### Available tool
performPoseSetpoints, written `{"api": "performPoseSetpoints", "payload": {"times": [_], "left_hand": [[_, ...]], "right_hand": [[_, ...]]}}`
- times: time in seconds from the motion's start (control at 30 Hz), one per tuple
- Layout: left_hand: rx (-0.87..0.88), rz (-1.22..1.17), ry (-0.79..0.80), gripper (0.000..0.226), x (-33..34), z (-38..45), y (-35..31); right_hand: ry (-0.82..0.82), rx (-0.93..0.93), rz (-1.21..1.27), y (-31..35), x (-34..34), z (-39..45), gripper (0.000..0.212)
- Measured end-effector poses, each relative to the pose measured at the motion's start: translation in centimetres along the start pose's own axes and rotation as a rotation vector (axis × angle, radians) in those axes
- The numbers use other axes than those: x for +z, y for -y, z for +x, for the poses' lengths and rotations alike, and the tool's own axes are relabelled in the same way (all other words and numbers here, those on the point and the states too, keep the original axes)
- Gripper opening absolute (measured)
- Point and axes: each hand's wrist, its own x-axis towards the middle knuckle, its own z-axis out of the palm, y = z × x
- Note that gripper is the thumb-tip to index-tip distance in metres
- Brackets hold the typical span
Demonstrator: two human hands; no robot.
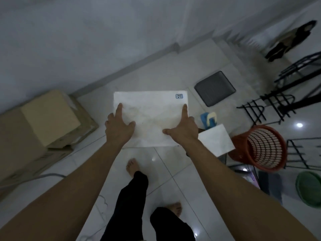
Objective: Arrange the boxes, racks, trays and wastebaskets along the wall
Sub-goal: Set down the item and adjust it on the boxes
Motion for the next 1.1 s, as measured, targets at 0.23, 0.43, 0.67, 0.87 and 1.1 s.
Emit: {"api": "performPoseSetpoints", "payload": {"times": [0.23, 0.43, 0.67, 0.87, 1.1], "left_hand": [[-0.137, -0.155, -0.029, 0.086, -5.5, 6.6, 6.1], [-0.264, -0.191, -0.073, 0.084, -7.6, 10.5, 10.6], [-0.376, -0.301, -0.082, 0.083, -7.5, 14.6, 14.5], [-0.491, -0.394, -0.136, 0.083, -4.8, 20.0, 15.2], [-0.708, -0.48, -0.184, 0.082, 2.3, 28.0, 15.2]], "right_hand": [[0.096, -0.088, -0.104, 10.9, 4.3, 4.7, 0.133], [0.164, -0.177, -0.21, 17.9, 7.4, 7.6, 0.129], [0.222, -0.273, -0.353, 23.3, 10.5, 12.5, 0.129], [0.264, -0.379, -0.467, 26.4, 13.1, 20.2, 0.129], [0.412, -0.54, -0.618, 28.1, 18.1, 33.4, 0.129]]}}
